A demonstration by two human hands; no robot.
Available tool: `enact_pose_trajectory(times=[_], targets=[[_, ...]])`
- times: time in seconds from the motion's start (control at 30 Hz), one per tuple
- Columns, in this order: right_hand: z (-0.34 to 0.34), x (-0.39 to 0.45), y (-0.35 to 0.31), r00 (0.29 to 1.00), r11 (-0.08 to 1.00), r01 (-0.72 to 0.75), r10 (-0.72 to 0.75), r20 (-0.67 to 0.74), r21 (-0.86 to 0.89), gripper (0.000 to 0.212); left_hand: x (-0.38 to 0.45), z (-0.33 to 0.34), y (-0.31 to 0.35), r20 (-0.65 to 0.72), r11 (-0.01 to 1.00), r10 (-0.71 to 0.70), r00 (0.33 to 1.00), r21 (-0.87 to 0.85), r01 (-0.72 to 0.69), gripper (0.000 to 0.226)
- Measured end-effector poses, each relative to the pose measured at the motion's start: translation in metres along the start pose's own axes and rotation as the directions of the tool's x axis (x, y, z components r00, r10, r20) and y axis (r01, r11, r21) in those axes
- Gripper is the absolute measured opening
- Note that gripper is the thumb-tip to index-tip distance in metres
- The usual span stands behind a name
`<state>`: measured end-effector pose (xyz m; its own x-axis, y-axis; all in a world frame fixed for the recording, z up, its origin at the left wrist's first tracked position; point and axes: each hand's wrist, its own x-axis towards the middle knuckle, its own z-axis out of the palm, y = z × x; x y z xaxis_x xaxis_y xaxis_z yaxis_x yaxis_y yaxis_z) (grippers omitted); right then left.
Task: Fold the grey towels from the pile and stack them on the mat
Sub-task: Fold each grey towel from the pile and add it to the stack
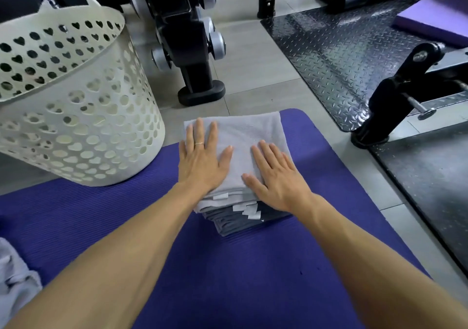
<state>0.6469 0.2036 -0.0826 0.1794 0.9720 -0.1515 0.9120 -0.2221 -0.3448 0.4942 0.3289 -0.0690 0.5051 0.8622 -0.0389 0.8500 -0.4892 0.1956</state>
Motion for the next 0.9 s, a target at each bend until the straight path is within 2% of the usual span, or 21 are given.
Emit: enact_pose_trajectory(times=[0.07, 0.2, 0.37, 0.5, 0.6, 0.7, 0.8, 0.9], targets=[[-0.008, 0.009, -0.001, 1.000, 1.000, 0.000, 0.000, 0.005, -0.011, 0.076, -0.007, 0.013, -0.002, -0.043, 0.999, -0.041, 0.998, -0.035, 0.040, 0.072], [-0.013, 0.048, -0.013, 0.997, 0.999, 0.028, -0.030, -0.071, -0.030, 0.066, -0.008, 0.018, 0.000, -0.072, 0.998, -0.047, 0.996, -0.046, 0.044, 0.073], [0.002, 0.068, -0.004, 0.997, 0.998, -0.063, 0.062, -0.043, -0.025, 0.075, -0.001, 0.020, -0.008, 0.013, 0.959, -0.192, 0.981, -0.208, 0.190, 0.077], [-0.003, 0.062, -0.015, 0.995, 0.993, -0.101, 0.099, -0.029, -0.057, 0.078, -0.005, 0.017, -0.008, 0.060, 0.941, -0.205, 0.977, -0.261, 0.214, 0.076], [-0.012, 0.051, -0.029, 0.991, 0.989, -0.136, 0.136, -0.009, -0.052, 0.072, -0.010, -0.001, -0.016, 0.149, 0.928, -0.182, 0.972, -0.301, 0.220, 0.074], [-0.027, 0.038, -0.040, 0.991, 0.991, -0.134, 0.134, -0.012, -0.013, 0.051, -0.022, -0.023, -0.026, 0.220, 0.928, -0.116, 0.969, -0.325, 0.185, 0.071], [-0.043, 0.014, -0.052, 0.996, 0.994, -0.087, 0.088, -0.009, 0.073, 0.031, -0.045, -0.043, -0.030, 0.122, 0.922, -0.087, 0.989, -0.365, 0.127, 0.059], [-0.064, -0.017, -0.081, 0.998, 0.989, 0.061, -0.057, -0.039, 0.138, 0.034, -0.080, -0.070, -0.038, -0.002, 0.880, -0.082, 0.997, -0.469, 0.072, 0.035]])
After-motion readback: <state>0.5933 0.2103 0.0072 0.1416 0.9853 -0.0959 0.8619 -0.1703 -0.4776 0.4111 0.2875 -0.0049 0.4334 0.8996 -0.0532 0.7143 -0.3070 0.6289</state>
